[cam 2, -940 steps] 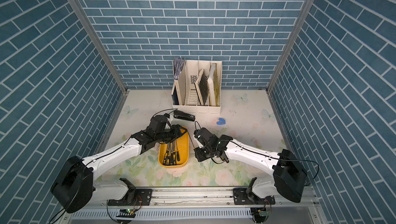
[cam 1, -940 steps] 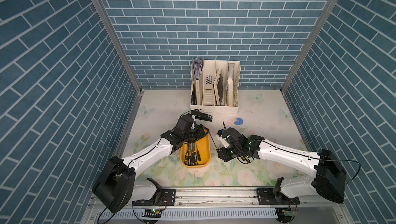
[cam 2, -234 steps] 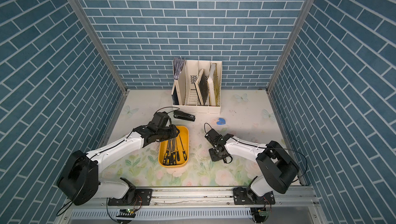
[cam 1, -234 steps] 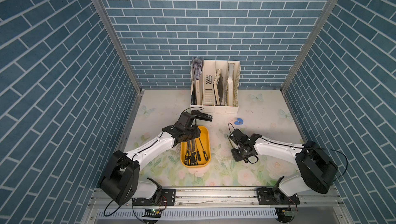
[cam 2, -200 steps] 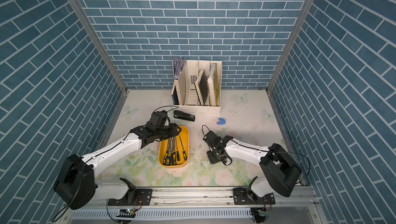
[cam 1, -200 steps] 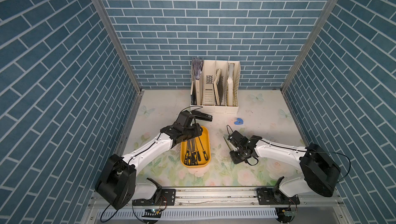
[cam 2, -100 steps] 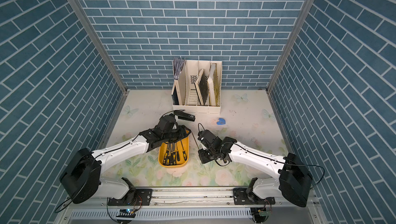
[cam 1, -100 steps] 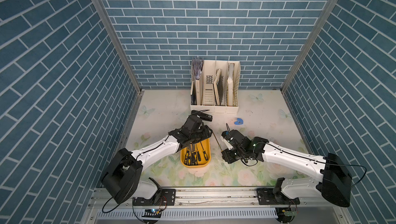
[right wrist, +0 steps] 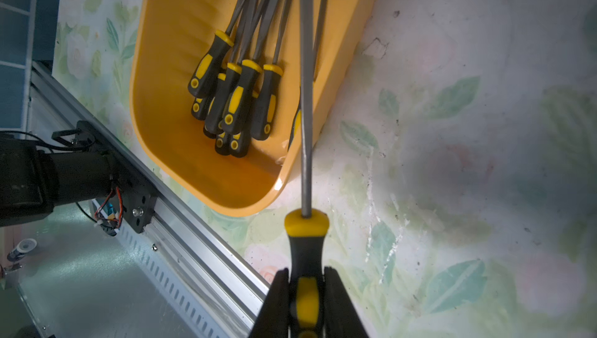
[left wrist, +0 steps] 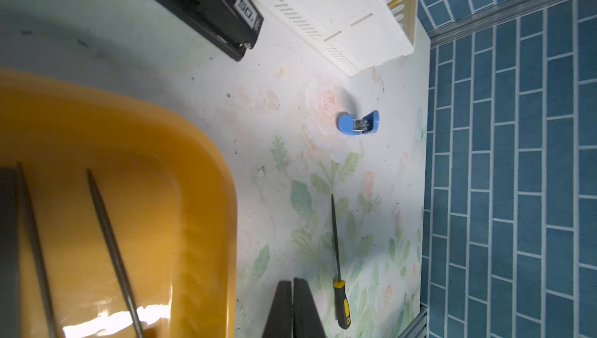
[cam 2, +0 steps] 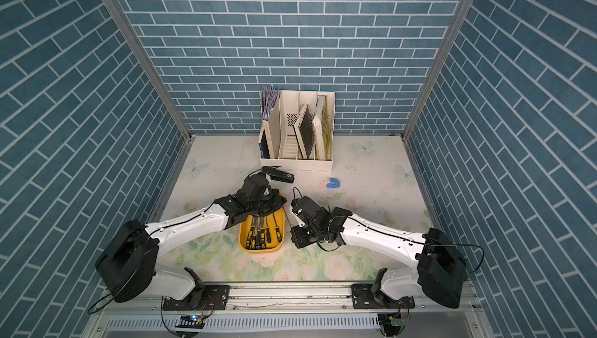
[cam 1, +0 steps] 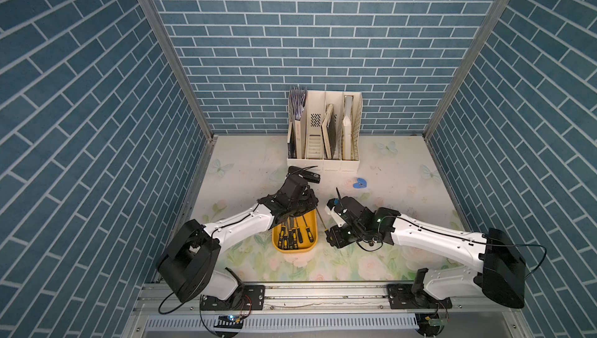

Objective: Put the file tool into the storage box
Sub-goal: Place the file tool in the storage box.

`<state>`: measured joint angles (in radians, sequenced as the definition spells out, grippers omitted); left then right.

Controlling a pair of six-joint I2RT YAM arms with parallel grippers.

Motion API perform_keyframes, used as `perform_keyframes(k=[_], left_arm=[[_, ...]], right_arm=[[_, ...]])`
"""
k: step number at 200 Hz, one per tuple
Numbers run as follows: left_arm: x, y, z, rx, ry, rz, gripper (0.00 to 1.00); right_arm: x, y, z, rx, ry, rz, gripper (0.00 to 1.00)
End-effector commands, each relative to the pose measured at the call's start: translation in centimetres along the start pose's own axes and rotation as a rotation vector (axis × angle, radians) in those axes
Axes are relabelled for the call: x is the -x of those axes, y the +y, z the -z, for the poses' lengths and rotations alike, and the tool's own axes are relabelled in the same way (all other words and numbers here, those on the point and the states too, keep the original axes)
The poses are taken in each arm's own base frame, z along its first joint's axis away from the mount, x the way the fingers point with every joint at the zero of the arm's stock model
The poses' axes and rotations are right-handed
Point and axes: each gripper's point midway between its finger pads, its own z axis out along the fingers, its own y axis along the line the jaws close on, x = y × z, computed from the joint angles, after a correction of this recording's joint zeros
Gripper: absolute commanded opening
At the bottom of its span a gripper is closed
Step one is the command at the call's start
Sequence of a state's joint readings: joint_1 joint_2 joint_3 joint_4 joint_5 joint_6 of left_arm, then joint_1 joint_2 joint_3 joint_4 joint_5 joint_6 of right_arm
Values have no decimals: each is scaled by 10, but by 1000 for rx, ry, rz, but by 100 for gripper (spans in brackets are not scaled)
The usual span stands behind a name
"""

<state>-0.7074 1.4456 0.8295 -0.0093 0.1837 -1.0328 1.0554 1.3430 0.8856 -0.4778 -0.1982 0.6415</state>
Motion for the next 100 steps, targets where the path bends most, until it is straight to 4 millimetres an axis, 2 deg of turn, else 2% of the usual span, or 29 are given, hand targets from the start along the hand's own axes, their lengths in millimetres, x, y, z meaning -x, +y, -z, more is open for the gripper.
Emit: perform_keyframes(k=[1,41,56,100], left_arm=[[-4,10,1,41,7,-32,0],[-1,15,13,61,7,-58,0],[5,20,19,68,2,-57,0],[45,20,46,50,-51,-65,0]], right_arm=[[10,10,4,26,-23,2,32],[15,8,19,2,-52,22,74],[16,4,26,3,-66,19,76],[24,-7,45,-1,-103,-3,77]])
